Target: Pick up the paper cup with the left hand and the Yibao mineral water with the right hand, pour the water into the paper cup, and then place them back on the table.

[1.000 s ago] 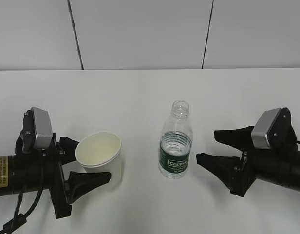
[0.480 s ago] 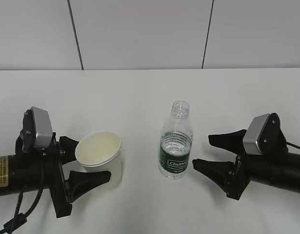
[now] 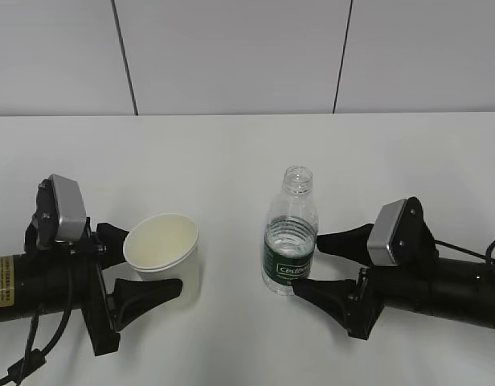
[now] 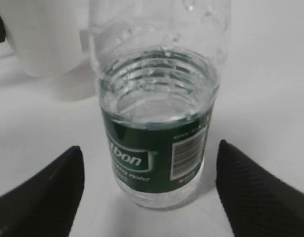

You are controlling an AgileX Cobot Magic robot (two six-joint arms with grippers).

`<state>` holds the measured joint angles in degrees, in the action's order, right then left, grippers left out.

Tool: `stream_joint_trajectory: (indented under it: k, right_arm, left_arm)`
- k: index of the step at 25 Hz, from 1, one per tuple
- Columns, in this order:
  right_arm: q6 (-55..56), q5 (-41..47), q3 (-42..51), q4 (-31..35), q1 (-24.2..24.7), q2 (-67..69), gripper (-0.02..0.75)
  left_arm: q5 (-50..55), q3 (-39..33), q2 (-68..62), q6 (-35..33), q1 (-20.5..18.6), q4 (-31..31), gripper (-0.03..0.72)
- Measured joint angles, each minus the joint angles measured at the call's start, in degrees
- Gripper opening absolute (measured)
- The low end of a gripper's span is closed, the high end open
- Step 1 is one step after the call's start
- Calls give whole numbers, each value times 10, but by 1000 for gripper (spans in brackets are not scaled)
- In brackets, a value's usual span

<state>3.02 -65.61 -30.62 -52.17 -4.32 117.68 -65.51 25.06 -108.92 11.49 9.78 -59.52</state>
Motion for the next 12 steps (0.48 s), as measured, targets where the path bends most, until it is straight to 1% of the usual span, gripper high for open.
stream_joint_trajectory:
  k: [5,12]
  right_arm:
    - [0,0,-19,21,-4,33,613]
    - [-1,0,-44,16,-4,39,613]
  left_arm:
    - [0,0,0,0,0,0,484]
    - [0,0,0,0,0,2,484]
